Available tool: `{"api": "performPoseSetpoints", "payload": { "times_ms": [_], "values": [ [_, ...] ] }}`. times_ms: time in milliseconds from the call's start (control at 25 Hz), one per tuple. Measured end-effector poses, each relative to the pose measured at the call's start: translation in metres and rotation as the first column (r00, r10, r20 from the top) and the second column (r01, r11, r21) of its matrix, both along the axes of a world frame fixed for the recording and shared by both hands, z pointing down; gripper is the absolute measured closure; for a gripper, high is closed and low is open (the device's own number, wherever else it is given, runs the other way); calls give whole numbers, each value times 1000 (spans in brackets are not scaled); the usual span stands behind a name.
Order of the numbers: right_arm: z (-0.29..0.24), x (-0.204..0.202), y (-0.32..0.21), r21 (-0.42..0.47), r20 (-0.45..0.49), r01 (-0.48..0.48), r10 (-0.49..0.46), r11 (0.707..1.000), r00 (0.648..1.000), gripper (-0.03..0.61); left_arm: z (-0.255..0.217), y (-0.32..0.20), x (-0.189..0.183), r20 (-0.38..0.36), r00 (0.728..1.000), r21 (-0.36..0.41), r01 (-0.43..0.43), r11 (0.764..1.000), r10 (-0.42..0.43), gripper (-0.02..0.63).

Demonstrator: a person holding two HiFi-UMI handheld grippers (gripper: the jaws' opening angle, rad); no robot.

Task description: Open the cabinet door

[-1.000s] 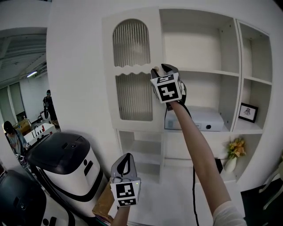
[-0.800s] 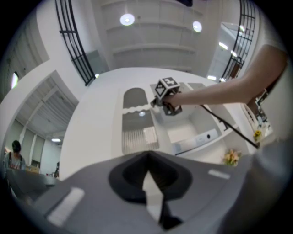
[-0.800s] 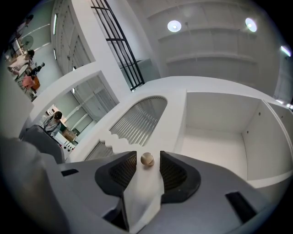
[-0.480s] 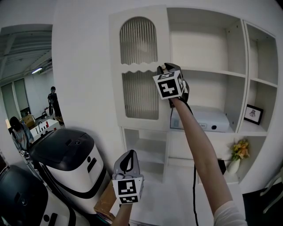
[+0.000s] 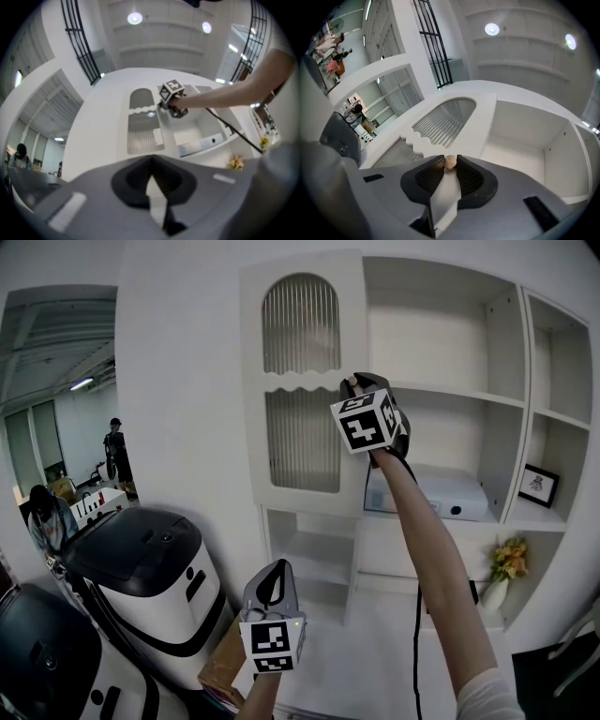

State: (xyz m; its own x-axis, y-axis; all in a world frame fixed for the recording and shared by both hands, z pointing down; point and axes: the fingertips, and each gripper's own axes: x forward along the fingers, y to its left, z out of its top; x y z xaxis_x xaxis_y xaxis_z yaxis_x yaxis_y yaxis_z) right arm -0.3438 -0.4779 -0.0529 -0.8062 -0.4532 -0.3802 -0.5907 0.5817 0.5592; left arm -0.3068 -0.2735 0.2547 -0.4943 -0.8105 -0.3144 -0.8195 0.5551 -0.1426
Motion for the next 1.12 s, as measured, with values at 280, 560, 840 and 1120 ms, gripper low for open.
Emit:
{"api": "performPoseSetpoints", "payload": {
  "times_ms": [280, 560, 840, 1120],
  "values": [
    [1, 16, 40, 64, 10, 40, -41, 997, 999, 499, 2, 2, 10, -5, 1000, 0, -14, 1000, 14, 606],
    [1, 21, 63, 108, -22, 12, -10, 994, 1000, 499, 3, 11, 10, -6, 1000, 1, -7, 1000, 7, 606],
    [2, 26, 98, 215, -2, -6, 6, 977, 1000, 494, 13, 16, -4, -39, 999, -1, 5, 1000, -5, 606],
    [4, 23, 136, 391, -49, -45, 70, 919, 996, 497, 19, 5, -4, -34, 999, -14, -7, 1000, 7, 606]
  ]
}}
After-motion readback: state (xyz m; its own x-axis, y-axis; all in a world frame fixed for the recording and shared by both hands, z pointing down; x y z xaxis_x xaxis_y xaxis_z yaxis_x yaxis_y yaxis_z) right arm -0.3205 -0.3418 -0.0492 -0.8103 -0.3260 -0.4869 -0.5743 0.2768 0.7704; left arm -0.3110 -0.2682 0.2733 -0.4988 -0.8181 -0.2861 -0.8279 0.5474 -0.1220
